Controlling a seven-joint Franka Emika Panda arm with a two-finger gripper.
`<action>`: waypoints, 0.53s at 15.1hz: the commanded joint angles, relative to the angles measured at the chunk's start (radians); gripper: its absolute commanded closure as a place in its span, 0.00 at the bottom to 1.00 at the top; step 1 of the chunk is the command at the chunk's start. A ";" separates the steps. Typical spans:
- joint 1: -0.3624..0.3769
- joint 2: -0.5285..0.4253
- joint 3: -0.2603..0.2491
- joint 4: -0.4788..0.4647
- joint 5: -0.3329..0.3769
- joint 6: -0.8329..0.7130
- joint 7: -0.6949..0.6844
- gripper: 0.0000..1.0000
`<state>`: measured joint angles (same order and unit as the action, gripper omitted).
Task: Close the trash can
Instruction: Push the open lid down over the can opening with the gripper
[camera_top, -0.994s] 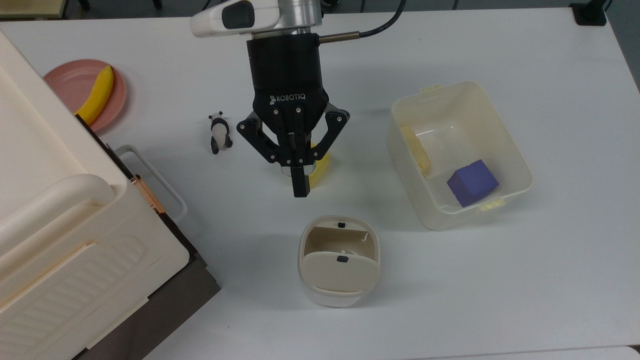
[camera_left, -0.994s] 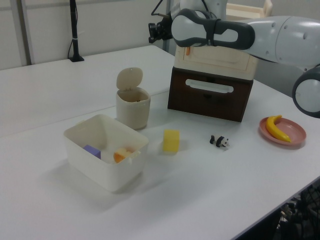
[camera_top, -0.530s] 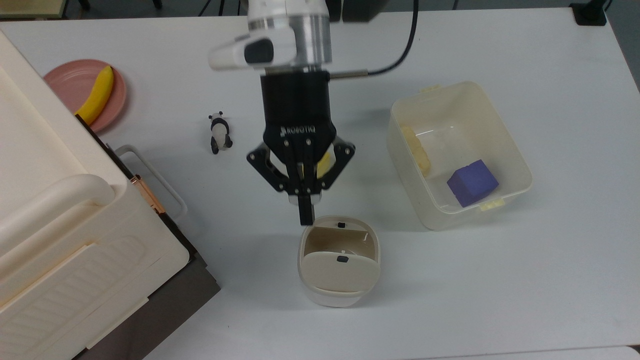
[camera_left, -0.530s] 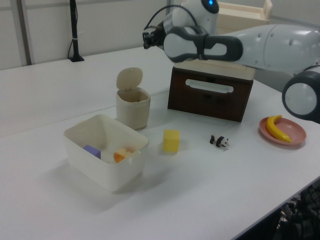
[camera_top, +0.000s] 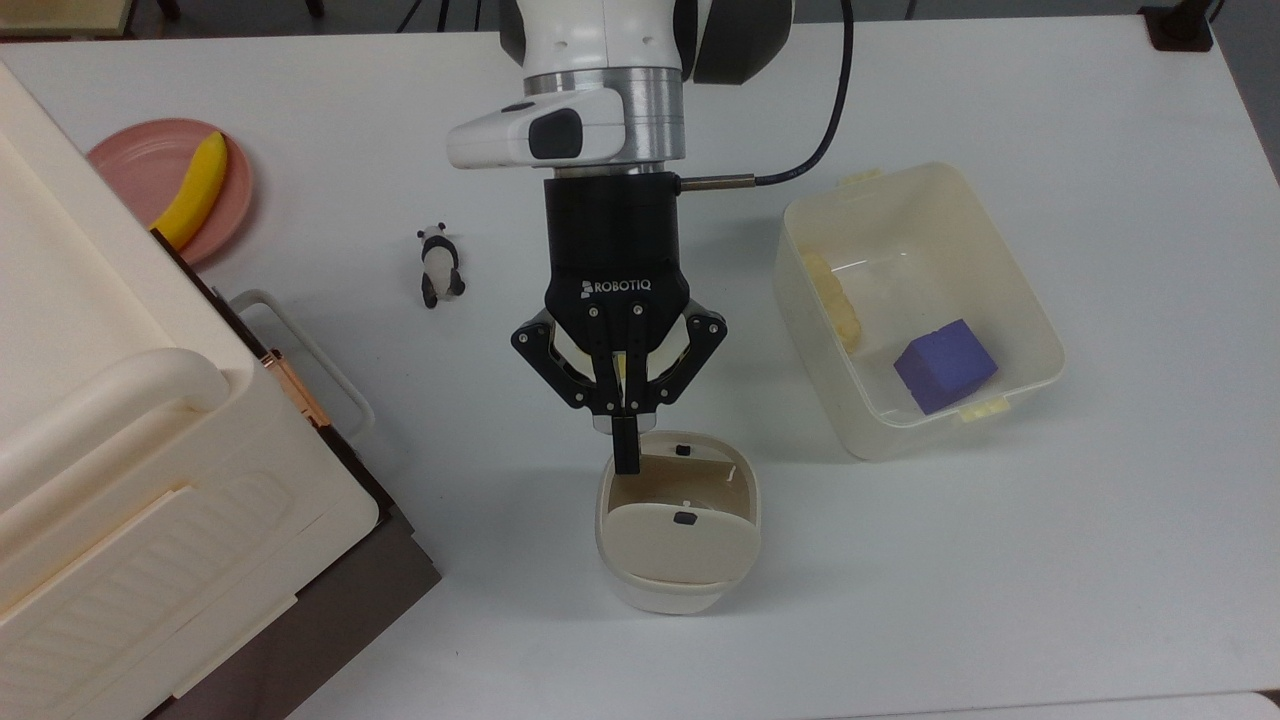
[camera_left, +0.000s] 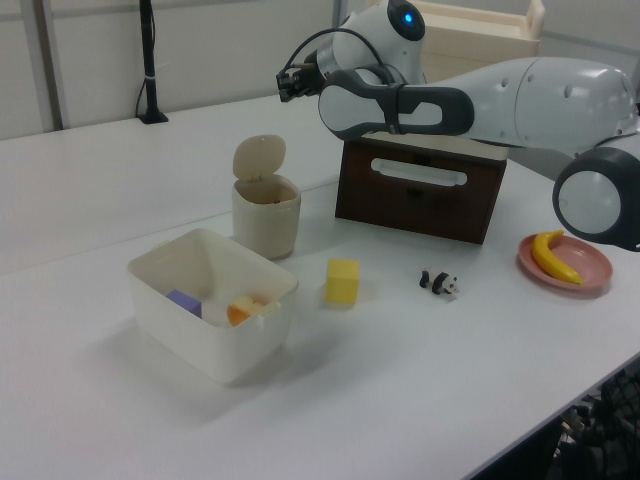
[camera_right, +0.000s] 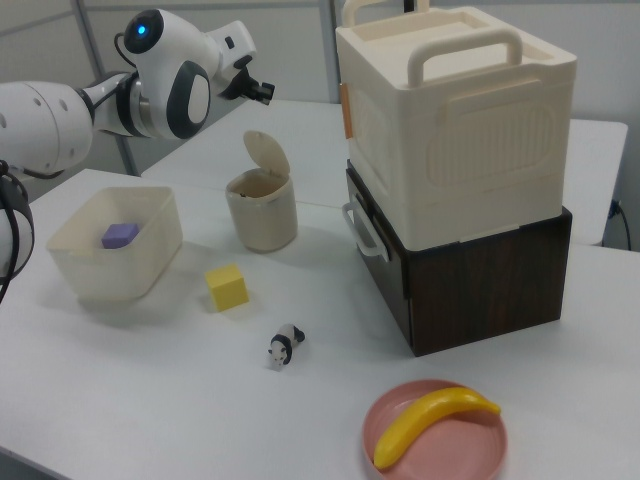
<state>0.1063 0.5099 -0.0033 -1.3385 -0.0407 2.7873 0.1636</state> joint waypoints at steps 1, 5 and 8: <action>0.015 0.041 -0.014 0.027 -0.048 0.012 0.007 1.00; 0.015 0.067 -0.014 0.028 -0.102 0.012 0.007 1.00; 0.013 0.070 -0.014 0.039 -0.103 0.012 0.007 1.00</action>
<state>0.1087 0.5645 -0.0033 -1.3333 -0.1254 2.7873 0.1633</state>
